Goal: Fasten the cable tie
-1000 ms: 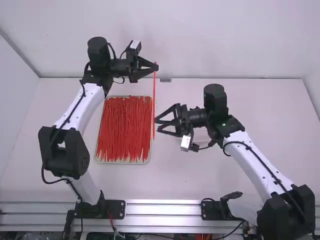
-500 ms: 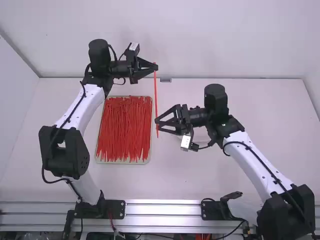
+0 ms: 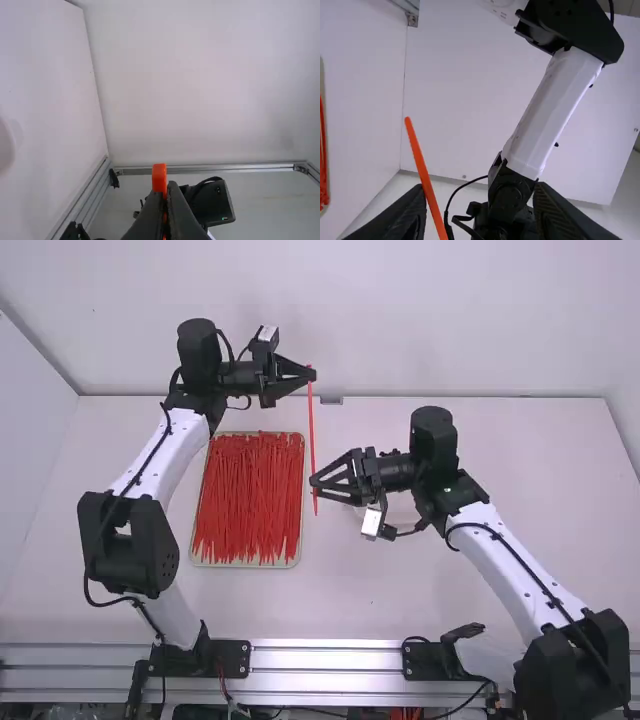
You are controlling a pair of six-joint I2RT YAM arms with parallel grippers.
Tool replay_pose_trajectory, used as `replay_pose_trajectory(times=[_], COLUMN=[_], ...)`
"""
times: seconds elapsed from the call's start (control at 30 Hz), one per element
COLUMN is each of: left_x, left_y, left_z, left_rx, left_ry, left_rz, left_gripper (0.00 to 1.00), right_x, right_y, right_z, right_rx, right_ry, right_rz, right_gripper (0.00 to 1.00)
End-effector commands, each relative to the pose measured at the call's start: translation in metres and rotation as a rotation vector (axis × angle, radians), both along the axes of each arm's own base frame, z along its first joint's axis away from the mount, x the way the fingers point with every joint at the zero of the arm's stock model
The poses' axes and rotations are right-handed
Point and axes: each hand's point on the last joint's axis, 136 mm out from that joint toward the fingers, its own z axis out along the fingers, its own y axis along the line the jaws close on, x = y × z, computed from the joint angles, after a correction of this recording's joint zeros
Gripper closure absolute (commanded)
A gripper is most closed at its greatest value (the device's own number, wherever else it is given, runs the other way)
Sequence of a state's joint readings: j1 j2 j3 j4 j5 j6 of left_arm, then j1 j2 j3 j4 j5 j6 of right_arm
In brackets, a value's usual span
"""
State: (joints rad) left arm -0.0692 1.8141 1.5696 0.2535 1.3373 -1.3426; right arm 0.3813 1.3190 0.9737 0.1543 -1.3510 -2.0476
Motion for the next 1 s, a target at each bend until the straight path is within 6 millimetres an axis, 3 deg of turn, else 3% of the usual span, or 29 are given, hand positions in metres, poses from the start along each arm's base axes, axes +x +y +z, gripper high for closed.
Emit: replay_pose_trajectory(times=[0.0,0.3,0.47,0.67,0.7,0.8,0.97], left_x=[-0.003,-0.003,-0.005,-0.007,-0.006,-0.006,-0.007], left_y=[0.000,-0.002,-0.007,-0.010,-0.010,-0.010,-0.010], left_z=[-0.005,-0.011,-0.010,-0.010,-0.010,-0.011,-0.011], left_rx=[0.000,0.003,0.003,0.005,0.005,0.006,0.008], left_ry=[0.004,0.012,0.002,-0.009,-0.014,-0.010,-0.028], left_rz=[-0.014,-0.012,-0.024,-0.031,-0.029,-0.028,-0.032], left_gripper=[0.98,0.98,0.98,0.98,0.98,0.98,0.98], right_x=[-0.001,0.007,0.007,0.007,0.007,0.007,0.007], right_y=[-0.001,0.001,0.001,0.001,0.001,0.001,0.001], right_z=[-0.003,-0.005,-0.005,-0.005,-0.005,-0.005,-0.006], right_rx=[-0.003,-0.015,-0.015,-0.015,-0.015,-0.017,-0.021], right_ry=[0.019,0.010,0.011,0.011,0.012,0.016,0.038], right_rz=[0.006,-0.041,-0.039,-0.039,-0.039,-0.039,-0.040], right_gripper=[0.46,0.47,0.55,0.71,0.82,1.00,1.00])
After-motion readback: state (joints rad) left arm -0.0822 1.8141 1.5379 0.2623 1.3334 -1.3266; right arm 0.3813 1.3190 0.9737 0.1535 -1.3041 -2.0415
